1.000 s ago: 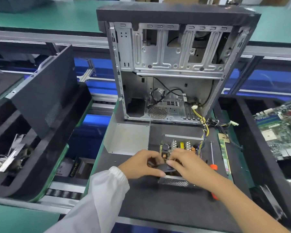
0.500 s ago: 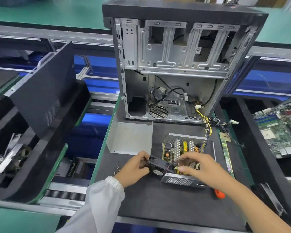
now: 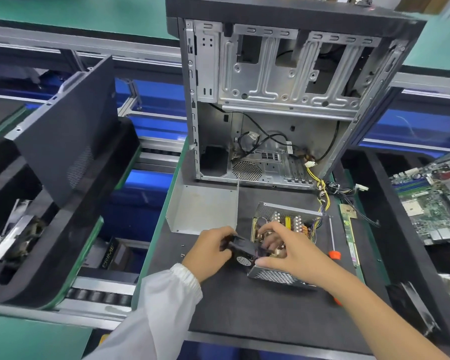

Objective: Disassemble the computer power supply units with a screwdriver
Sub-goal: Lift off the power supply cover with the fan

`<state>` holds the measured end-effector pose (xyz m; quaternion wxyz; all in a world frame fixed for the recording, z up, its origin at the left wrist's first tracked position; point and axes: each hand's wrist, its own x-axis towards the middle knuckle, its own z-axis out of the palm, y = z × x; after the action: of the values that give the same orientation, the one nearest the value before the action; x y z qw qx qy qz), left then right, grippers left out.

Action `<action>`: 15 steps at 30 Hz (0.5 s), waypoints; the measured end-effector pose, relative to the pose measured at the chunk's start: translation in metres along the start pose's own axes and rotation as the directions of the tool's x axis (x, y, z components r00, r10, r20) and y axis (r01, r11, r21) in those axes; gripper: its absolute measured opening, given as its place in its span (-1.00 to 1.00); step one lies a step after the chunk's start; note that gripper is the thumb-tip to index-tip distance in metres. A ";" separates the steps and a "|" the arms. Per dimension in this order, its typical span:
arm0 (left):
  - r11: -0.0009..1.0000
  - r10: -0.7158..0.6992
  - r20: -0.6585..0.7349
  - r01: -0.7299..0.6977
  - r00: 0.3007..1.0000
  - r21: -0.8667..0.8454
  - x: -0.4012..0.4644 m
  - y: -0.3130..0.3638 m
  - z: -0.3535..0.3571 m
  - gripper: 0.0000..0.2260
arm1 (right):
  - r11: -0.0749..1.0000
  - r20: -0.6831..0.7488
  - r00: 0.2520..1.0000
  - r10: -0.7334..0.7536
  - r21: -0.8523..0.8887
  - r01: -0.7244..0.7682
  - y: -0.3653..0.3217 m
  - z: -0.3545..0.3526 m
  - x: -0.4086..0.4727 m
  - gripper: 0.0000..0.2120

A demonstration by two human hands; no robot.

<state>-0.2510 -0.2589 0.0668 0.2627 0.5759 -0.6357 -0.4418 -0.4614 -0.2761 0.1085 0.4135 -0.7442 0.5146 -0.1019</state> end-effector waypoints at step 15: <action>0.942 0.303 -0.128 -0.318 0.944 -0.112 0.011 0.053 -0.014 -0.62 | 0.627 -0.362 0.916 0.175 0.758 0.179 0.011 -0.014 -0.028 -0.81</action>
<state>-0.2679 -0.2757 0.1175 0.4007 0.4731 -0.6729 -0.4035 -0.4892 -0.2611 0.1169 0.5788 -0.4548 0.4919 -0.4650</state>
